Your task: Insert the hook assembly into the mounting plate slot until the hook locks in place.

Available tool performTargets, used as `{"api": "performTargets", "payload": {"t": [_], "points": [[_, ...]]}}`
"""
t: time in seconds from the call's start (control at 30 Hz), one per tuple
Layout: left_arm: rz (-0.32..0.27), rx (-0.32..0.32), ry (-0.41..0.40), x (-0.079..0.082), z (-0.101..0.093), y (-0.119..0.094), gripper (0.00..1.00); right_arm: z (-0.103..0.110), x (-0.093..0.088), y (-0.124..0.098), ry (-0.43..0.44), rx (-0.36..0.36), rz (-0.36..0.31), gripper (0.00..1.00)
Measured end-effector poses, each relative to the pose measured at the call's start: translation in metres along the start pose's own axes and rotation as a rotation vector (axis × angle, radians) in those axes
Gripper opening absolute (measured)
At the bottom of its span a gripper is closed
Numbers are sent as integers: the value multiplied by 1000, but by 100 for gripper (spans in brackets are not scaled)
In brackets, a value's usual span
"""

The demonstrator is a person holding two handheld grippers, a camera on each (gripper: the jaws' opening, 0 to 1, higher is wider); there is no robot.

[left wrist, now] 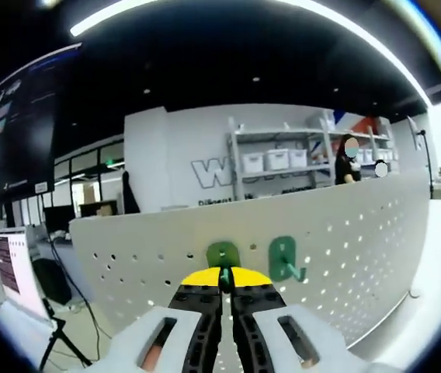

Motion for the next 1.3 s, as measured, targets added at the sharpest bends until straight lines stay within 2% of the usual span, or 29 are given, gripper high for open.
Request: {"api": "performTargets", "payload": {"t": [0.1, 0.13, 0.43, 0.57, 0.67, 0.7, 0.73, 0.83, 0.9, 1.0, 1.1, 1.3], "points": [[23, -3, -5, -5, 2, 5, 1, -1, 0, 0, 5, -1, -1, 53], [17, -1, -25, -5, 2, 5, 2, -1, 0, 1, 4, -1, 1, 53], [43, 9, -40, -5, 2, 8, 2, 1, -2, 2, -4, 6, 8, 53], [48, 17, -98, -6, 3, 6, 3, 2, -2, 2, -5, 7, 8, 54], [56, 23, -102, -6, 2, 5, 3, 1, -1, 0, -4, 4, 6, 54], [31, -4, -147, -2, -1, 6, 6, 0, -1, 0, -1, 3, 4, 54], [31, -18, -179, -2, -3, 5, 9, 0, -1, -1, 3, 2, 1, 54], [58, -29, -126, -7, -3, 4, 22, -2, 1, -2, 16, -2, -5, 54], [58, -30, -147, -6, -3, 3, 28, -2, 1, -2, 18, -2, -10, 54], [49, -28, -142, 0, 3, -4, 30, 0, 2, -2, 13, 1, -12, 54], [30, -33, -149, 7, 6, -8, 37, 1, 2, -2, 6, 3, -14, 54], [55, -49, -175, 10, 11, -18, 47, 1, 3, -3, 0, 6, -22, 54]]}}
Point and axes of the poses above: the point that each gripper's makers call its tool centre point, and the gripper's own axes: y roughly forward along the fingers, z roughly to its left, x roughly out of its top, the point moved 2 cm from there along -y, roughly backward along the fingers
